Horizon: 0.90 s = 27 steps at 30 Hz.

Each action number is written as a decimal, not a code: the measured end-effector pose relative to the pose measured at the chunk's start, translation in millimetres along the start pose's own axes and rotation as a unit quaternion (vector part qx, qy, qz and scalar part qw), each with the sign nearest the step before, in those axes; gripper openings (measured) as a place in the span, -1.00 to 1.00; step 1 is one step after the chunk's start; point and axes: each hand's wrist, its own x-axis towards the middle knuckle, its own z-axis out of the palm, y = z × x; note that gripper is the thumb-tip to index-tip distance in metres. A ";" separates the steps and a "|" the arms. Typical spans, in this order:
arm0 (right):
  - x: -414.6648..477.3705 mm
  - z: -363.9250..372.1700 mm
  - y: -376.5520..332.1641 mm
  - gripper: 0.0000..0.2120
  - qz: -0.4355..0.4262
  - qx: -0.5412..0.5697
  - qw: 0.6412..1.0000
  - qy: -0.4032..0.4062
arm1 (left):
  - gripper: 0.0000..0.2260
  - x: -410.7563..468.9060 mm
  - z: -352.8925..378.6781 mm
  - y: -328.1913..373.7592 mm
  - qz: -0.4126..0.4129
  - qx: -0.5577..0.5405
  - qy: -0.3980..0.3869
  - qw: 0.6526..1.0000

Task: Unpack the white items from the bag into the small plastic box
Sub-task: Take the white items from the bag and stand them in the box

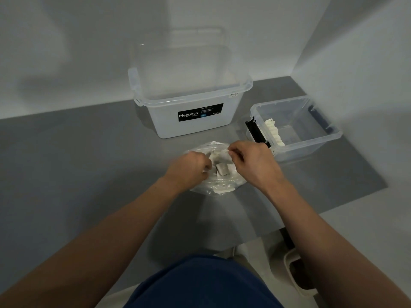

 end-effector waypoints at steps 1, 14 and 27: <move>-1.5 -0.4 0.1 -0.84 0.000 -0.007 1.000 -0.001 | -0.85 3.5 7.5 1.8 0.018 0.031 -0.010 0.999; -6.3 -7.5 6.6 -0.87 0.005 -0.007 1.000 -0.007 | -0.87 8.6 21.8 -5.9 0.014 0.082 -0.010 0.996; -3.1 -6.6 4.4 -0.88 -0.014 0.001 1.000 -0.007 | -0.72 -3.7 21.2 -15.6 0.034 -0.010 0.034 0.999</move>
